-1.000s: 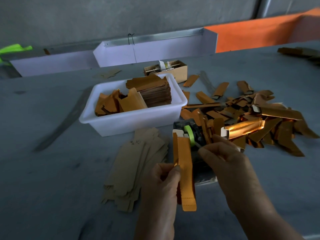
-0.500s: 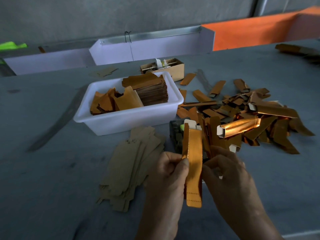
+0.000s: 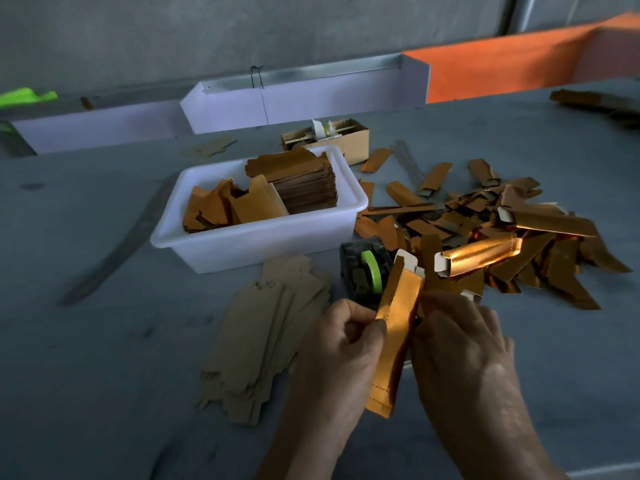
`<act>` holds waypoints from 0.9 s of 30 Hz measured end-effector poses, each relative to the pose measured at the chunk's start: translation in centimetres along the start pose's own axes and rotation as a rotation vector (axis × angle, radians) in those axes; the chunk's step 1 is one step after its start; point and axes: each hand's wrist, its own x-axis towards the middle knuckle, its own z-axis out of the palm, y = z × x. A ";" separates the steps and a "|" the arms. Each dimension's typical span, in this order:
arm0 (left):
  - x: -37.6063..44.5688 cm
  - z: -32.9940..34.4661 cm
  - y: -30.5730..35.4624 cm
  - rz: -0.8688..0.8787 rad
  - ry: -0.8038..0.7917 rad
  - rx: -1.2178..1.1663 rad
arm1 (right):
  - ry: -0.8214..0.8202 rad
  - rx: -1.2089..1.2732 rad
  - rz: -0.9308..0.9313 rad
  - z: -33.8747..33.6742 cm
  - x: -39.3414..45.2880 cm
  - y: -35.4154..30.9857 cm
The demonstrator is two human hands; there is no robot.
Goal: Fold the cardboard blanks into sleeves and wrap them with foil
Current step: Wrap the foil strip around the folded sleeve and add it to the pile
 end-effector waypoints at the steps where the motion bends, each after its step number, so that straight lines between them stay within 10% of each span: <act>1: -0.1 0.0 0.2 -0.004 0.002 -0.027 | 0.008 0.024 0.001 -0.6 0.3 0.1; 8: -0.9 -0.2 0.1 -0.062 0.040 -0.215 | -0.326 0.874 0.192 -4.5 1.5 0.1; 27: -2.0 -0.3 0.4 0.038 0.034 -0.200 | -0.260 0.533 0.087 -2.6 1.7 -0.8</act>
